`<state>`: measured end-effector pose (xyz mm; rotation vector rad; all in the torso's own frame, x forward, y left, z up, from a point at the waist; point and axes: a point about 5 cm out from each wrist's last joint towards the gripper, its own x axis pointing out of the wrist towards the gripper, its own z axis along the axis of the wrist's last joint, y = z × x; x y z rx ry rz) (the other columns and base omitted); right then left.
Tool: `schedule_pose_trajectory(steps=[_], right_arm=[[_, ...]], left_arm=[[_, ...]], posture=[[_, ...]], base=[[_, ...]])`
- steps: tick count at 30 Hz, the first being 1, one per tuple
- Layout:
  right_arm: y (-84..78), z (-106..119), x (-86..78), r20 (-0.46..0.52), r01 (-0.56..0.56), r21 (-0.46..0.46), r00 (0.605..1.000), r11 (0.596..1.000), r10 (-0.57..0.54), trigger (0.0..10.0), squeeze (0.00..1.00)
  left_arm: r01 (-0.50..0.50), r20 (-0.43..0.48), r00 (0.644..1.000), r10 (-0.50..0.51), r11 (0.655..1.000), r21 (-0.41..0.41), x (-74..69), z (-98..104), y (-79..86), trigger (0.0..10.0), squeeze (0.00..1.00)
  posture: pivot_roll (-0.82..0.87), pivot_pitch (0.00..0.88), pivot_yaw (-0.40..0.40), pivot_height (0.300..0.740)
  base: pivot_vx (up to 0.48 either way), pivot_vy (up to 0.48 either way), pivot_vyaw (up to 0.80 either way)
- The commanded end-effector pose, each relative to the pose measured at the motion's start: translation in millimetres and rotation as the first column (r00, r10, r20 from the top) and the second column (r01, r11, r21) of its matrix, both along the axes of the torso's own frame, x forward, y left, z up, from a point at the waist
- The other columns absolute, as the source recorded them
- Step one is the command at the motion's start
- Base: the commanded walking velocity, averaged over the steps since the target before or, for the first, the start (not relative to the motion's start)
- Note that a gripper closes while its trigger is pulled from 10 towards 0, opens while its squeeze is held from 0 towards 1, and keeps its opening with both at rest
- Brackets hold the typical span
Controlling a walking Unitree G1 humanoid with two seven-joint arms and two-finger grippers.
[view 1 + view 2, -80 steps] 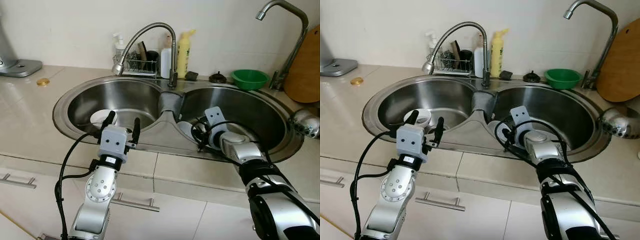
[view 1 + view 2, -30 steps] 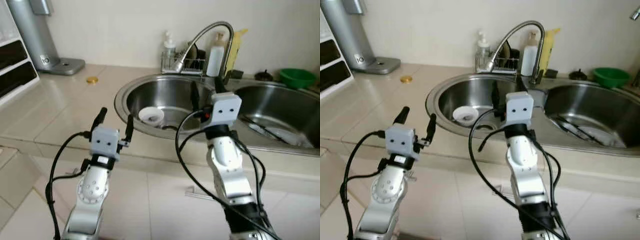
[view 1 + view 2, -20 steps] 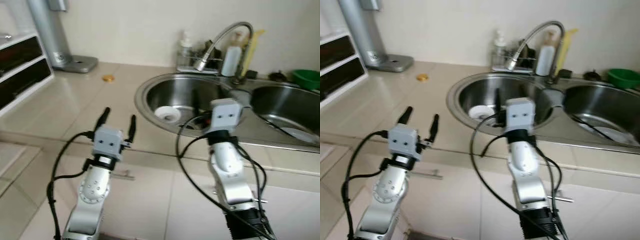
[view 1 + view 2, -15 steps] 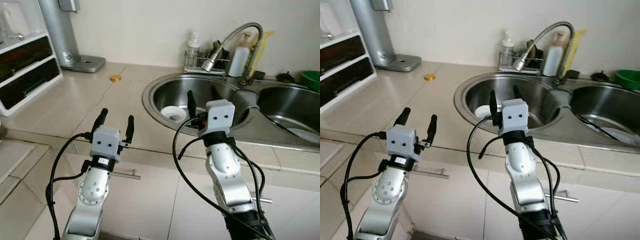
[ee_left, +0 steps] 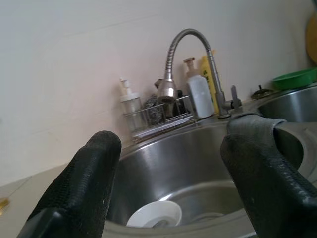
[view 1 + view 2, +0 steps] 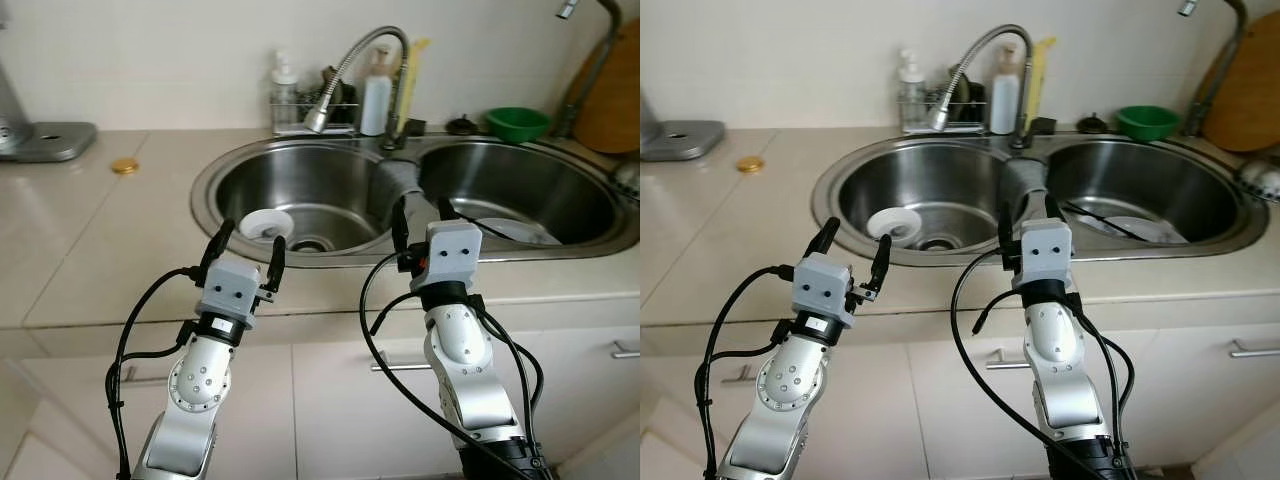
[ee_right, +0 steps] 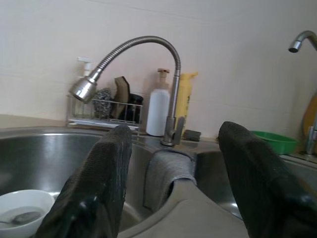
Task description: Kitchen organization
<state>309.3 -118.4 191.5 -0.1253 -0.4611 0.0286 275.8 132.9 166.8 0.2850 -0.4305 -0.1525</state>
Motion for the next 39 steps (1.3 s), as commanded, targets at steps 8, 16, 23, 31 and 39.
schedule_pose_trajectory(steps=[8,16,23,31,39], right_arm=[[0.0,4.7,-1.6,0.029,0.009,-0.003,1.000,1.000,-0.009,10.0,0.00],[-0.8,5.4,-1.1,0.034,0.012,-0.004,0.999,1.000,-0.012,10.0,0.00],[-2.2,6.0,-0.8,0.039,0.014,-0.005,0.999,1.000,-0.014,10.0,0.00],[-3.1,5.6,-0.8,0.040,0.015,-0.004,0.999,1.000,-0.015,10.0,0.00],[-3.8,4.8,-1.2,0.039,0.018,-0.007,0.999,1.000,-0.018,10.0,0.00]], left_arm=[[0.016,0.000,1.000,-0.016,1.000,0.022,1.1,0.3,-1.8,10.0,0.00],[0.015,0.005,1.000,-0.015,1.000,0.011,0.9,0.4,-1.9,10.0,0.00],[0.011,0.002,1.000,-0.011,1.000,0.001,0.9,-0.1,-2.0,10.0,0.00],[0.013,0.004,1.000,-0.013,1.000,-0.002,1.1,-1.0,-2.8,10.0,0.00],[0.017,-0.002,1.000,-0.017,1.000,0.001,1.1,-2.8,-3.1,10.0,0.00]], posture=[[-0.02,0.000,0.021,0.740],[-0.02,0.000,0.017,0.740],[-0.02,0.000,0.014,0.740],[-0.02,0.000,0.014,0.740],[-0.02,0.000,0.012,0.740]], base=[[0.000,-0.261,-0.80],[0.000,-0.182,-0.80],[0.000,0.000,-0.80],[0.000,0.000,-0.60],[0.000,0.000,-0.20]])
